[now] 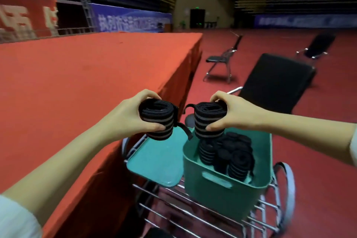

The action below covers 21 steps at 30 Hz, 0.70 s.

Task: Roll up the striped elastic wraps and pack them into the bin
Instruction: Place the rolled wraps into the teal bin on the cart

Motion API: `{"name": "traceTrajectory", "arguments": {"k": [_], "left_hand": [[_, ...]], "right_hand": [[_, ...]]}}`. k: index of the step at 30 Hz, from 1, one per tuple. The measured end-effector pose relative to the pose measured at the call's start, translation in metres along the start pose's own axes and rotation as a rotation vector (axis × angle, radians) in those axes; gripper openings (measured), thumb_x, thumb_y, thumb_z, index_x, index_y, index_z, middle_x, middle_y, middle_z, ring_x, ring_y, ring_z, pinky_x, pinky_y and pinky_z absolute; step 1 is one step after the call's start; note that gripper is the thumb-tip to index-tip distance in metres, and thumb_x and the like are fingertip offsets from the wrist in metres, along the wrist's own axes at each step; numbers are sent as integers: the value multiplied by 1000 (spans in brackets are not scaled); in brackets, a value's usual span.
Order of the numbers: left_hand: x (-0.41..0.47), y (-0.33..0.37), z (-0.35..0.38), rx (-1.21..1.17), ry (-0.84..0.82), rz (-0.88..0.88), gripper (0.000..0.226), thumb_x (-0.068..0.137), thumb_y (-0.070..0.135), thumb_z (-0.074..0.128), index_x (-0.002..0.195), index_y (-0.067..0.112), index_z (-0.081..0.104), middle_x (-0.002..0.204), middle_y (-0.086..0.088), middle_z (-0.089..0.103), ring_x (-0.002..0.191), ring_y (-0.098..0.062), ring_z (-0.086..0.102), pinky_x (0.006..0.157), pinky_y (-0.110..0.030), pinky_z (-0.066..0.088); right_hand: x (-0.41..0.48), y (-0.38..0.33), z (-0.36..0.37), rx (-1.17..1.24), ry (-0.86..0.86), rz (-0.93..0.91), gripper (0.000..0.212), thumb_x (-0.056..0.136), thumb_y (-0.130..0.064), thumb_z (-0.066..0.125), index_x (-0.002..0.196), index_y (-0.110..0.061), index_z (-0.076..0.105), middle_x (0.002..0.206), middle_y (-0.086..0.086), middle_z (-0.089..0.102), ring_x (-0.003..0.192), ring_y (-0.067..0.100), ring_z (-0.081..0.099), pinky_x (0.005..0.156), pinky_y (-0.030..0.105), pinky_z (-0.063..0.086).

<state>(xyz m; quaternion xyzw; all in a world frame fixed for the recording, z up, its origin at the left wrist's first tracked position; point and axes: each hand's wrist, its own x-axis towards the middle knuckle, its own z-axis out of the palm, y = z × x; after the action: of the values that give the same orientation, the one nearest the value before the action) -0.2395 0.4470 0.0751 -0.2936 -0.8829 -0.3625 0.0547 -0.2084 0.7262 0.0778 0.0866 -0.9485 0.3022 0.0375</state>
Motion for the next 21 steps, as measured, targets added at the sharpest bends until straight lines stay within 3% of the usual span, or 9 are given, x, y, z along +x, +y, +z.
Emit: {"name": "traceTrajectory", "arguments": {"k": [8,10,14,18,21], "left_hand": [[63,-8,66,-62,-140,89,57,67,27,86,112,34,51,102,22,65,94,3,63,81,-13,48],[75,-15,74,-78,-149,95,57,67,26,86,112,33,52,102,20,66,93,2,64,81,-15,48],[101,-24,88,-102,-154,95,57,67,26,86,112,32,52,100,20,65,92,3,63,78,-12,48],[130,-29,107,-137,-163,114,57,67,26,86,112,32,52,102,14,66,90,2,63,78,-13,48],[150,-32,126,-128,-169,147,56,67,27,86,112,31,53,104,13,63,93,4,60,76,-6,44]], "right_hand": [[-8,66,-1,-44,0,130,55,65,-28,86,104,-20,48,87,-8,63,72,4,58,64,15,45],[-4,76,3,-56,-2,153,57,64,-31,87,104,-21,47,88,-9,62,76,7,60,69,20,47],[4,90,13,-39,-15,186,57,62,-35,87,101,-23,47,93,-4,64,85,17,63,76,33,51],[7,96,25,15,-25,208,55,64,-30,87,100,-19,47,90,-2,63,75,12,59,69,26,48],[7,102,34,32,-48,235,55,64,-30,86,99,-20,44,91,-2,61,75,13,57,69,28,49]]}}
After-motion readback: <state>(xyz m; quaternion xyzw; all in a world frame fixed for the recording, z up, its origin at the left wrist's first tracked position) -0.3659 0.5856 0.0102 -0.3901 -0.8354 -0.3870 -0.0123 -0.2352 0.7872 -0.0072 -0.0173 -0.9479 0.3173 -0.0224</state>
